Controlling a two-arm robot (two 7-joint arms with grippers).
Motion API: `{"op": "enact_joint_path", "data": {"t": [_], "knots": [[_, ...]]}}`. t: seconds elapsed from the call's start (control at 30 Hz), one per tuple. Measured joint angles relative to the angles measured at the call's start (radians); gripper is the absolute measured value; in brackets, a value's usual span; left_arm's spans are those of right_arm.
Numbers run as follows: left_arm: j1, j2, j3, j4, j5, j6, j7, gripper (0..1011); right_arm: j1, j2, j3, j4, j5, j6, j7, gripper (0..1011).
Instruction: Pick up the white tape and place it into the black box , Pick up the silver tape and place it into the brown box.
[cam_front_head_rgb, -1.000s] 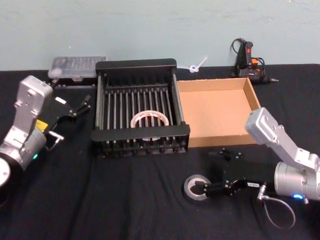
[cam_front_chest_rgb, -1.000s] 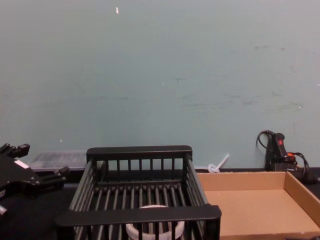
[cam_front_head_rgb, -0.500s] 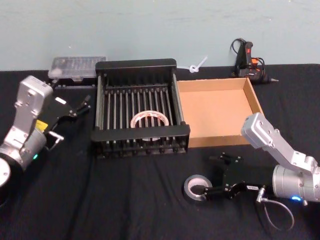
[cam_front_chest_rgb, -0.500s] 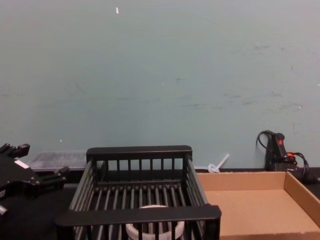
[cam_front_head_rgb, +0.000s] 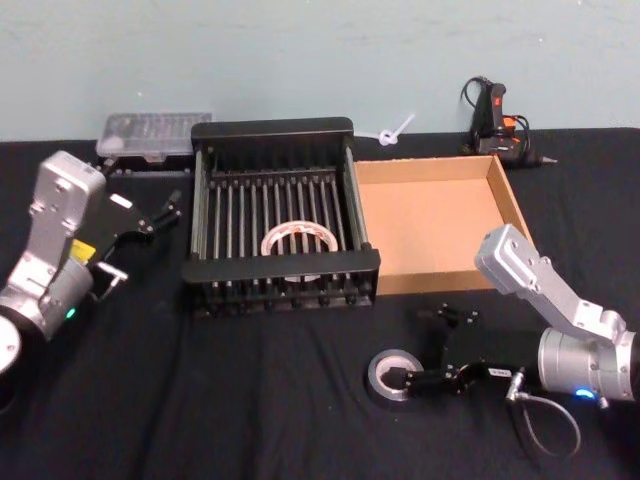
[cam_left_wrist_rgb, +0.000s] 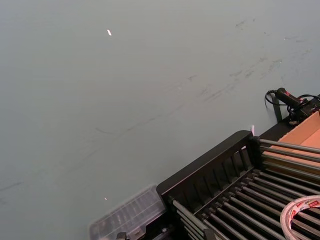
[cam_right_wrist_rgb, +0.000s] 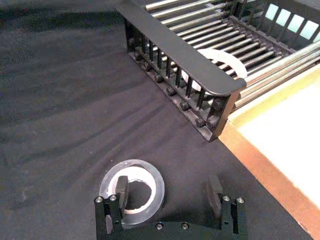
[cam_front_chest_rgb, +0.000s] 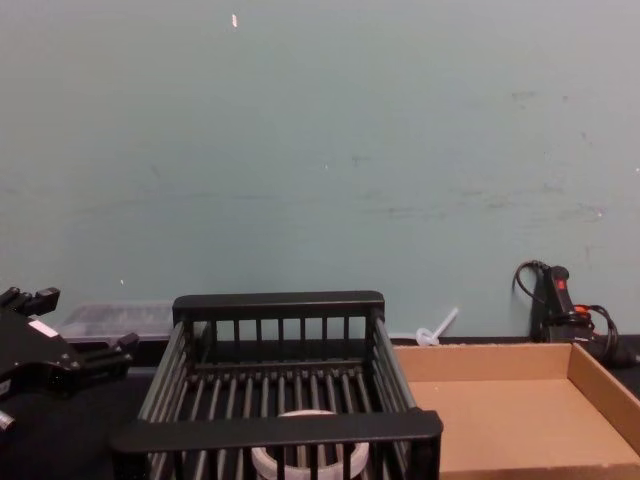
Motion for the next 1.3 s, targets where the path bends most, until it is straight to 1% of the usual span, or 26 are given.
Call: {"op": "enact_joint_path", "data": {"t": [0.6,1.2,1.3], "knots": [[0.000,0.000,0.000,0.000,0.000,0.000,0.000,1001,0.021,-0.031,-0.013,0.044,-0.017,0.011,-0.001,1002],[0.000,0.000,0.000,0.000,0.000,0.000,0.000,1001,0.020,-0.031,-0.012,0.044,-0.017,0.011,-0.002,1002],[0.000,0.000,0.000,0.000,0.000,0.000,0.000,1001,0.020,-0.030,-0.012,0.043,-0.017,0.011,-0.002,964]]}}
